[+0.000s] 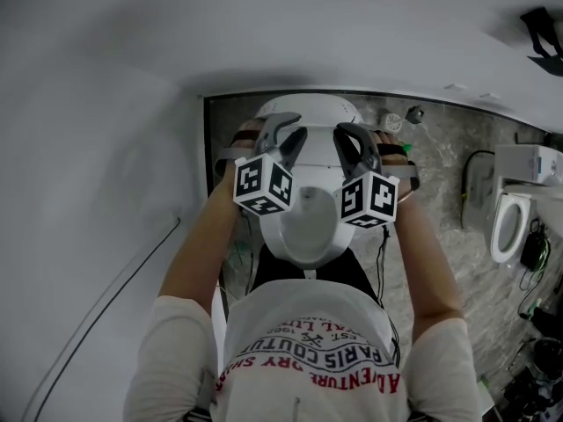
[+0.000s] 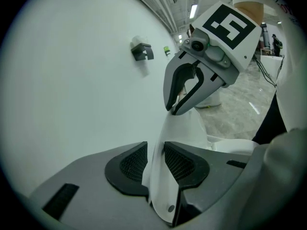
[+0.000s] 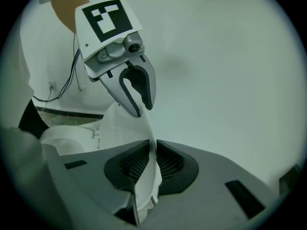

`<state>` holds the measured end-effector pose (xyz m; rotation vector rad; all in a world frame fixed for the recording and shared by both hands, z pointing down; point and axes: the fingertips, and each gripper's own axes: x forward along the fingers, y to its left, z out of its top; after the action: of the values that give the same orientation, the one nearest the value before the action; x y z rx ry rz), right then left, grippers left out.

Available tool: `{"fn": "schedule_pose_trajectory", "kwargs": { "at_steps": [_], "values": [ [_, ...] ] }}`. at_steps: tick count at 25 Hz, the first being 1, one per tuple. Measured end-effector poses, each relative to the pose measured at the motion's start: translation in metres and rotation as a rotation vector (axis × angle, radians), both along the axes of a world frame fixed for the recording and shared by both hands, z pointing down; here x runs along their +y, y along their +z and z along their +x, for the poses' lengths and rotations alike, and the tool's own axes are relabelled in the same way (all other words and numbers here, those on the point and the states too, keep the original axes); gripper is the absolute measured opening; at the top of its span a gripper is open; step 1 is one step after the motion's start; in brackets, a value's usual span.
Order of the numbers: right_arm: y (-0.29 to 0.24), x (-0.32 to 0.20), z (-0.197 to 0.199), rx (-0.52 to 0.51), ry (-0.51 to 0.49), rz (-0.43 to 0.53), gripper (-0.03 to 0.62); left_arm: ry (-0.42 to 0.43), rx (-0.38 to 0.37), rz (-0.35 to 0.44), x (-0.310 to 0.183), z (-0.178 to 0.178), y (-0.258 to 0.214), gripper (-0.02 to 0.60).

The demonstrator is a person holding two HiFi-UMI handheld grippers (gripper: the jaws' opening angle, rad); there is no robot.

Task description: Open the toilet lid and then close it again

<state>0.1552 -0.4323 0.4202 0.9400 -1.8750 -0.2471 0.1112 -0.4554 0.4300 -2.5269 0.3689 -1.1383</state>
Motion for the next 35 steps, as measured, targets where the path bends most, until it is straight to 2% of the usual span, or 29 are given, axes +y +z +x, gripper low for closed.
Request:
{"fn": "schedule_pose_trajectory", "kwargs": {
  "at_steps": [4, 6, 10, 14, 16, 20, 23, 27, 32, 35],
  "values": [
    [-0.012, 0.011, -0.001, -0.117, 0.034, -0.041, 0.034, -0.036, 0.03, -0.04, 0.009, -0.007, -0.011, 0.133],
    [-0.027, 0.015, -0.003, -0.176, 0.06, -0.012, 0.034, -0.058, 0.077, -0.054, 0.014, -0.011, -0.022, 0.133],
    [-0.067, 0.018, -0.007, -0.285, 0.131, 0.04, 0.032, -0.117, 0.212, -0.098, 0.022, -0.02, -0.054, 0.131],
    [-0.099, 0.032, -0.007, -0.325, 0.229, 0.1, 0.029, -0.236, 0.379, -0.1, 0.028, -0.039, -0.093, 0.03],
    [-0.111, 0.042, -0.005, -0.371, 0.301, 0.112, 0.02, -0.283, 0.462, -0.108, 0.033, -0.049, -0.111, 0.029],
    [-0.139, 0.066, -0.004, -0.505, 0.451, 0.128, 0.015, -0.323, 0.613, -0.109, 0.046, -0.067, -0.148, 0.015],
    [-0.157, 0.083, -0.01, -0.578, 0.513, 0.153, 0.015, -0.343, 0.673, -0.104, 0.059, -0.083, -0.167, 0.009],
    [-0.17, 0.101, -0.028, -0.637, 0.546, 0.171, 0.015, -0.395, 0.753, -0.172, 0.076, -0.103, -0.18, 0.009],
    [-0.184, 0.119, -0.038, -0.685, 0.594, 0.197, 0.015, -0.436, 0.787, -0.182, 0.098, -0.113, -0.201, 0.008],
    [-0.194, 0.126, -0.05, -0.731, 0.587, 0.209, 0.015, -0.464, 0.804, -0.175, 0.105, -0.122, -0.213, 0.006]
  ]
}}
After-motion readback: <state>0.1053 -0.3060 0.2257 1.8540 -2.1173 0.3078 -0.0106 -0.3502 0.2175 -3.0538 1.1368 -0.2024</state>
